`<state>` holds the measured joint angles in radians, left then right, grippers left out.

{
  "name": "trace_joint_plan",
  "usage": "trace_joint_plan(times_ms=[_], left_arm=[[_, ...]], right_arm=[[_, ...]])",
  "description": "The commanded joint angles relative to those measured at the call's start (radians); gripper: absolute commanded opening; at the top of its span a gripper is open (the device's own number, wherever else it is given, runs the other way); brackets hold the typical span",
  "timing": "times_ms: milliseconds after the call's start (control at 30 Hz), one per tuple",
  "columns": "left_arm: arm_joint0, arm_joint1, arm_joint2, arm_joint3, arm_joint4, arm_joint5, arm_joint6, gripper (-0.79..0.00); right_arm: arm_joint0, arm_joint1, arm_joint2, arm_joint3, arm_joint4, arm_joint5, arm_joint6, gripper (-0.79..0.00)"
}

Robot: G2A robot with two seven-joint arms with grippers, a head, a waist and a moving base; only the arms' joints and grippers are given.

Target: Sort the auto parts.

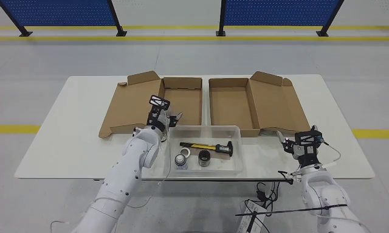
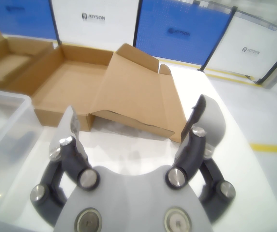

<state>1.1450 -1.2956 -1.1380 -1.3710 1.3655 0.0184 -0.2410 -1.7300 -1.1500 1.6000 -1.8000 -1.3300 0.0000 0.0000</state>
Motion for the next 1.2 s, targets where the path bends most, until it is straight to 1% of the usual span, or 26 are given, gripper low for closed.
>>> trace_joint_plan(times_ms=[0,167,367,600,767,967,1067,1167], left_arm=[[0.005,0.000,-0.005,-0.019,-0.003,-0.004,-0.002,0.000],[0.020,0.003,-0.022,-0.080,-0.005,-0.020,-0.006,0.000],[0.057,0.008,-0.045,-0.187,-0.009,-0.054,-0.022,0.000],[0.116,0.019,-0.083,-0.329,-0.015,-0.119,-0.061,0.000],[0.156,0.028,-0.095,-0.412,0.005,-0.189,-0.092,0.000],[0.219,0.040,-0.086,-0.493,0.071,-0.288,-0.108,0.000],[0.260,0.043,-0.073,-0.519,0.061,-0.334,-0.128,0.000],[0.294,0.045,-0.054,-0.528,0.047,-0.352,-0.158,0.000]], right_arm=[[0.000,0.000,0.000,0.000,0.000,0.000,0.000,0.000],[0.000,0.000,0.000,0.000,0.000,0.000,0.000,0.000],[0.000,0.000,0.000,0.000,0.000,0.000,0.000,0.000],[0.000,0.000,0.000,0.000,0.000,0.000,0.000,0.000],[0.000,0.000,0.000,0.000,0.000,0.000,0.000,0.000],[0.000,0.000,0.000,0.000,0.000,0.000,0.000,0.000],[0.000,0.000,0.000,0.000,0.000,0.000,0.000,0.000],[0.000,0.000,0.000,0.000,0.000,0.000,0.000,0.000]])
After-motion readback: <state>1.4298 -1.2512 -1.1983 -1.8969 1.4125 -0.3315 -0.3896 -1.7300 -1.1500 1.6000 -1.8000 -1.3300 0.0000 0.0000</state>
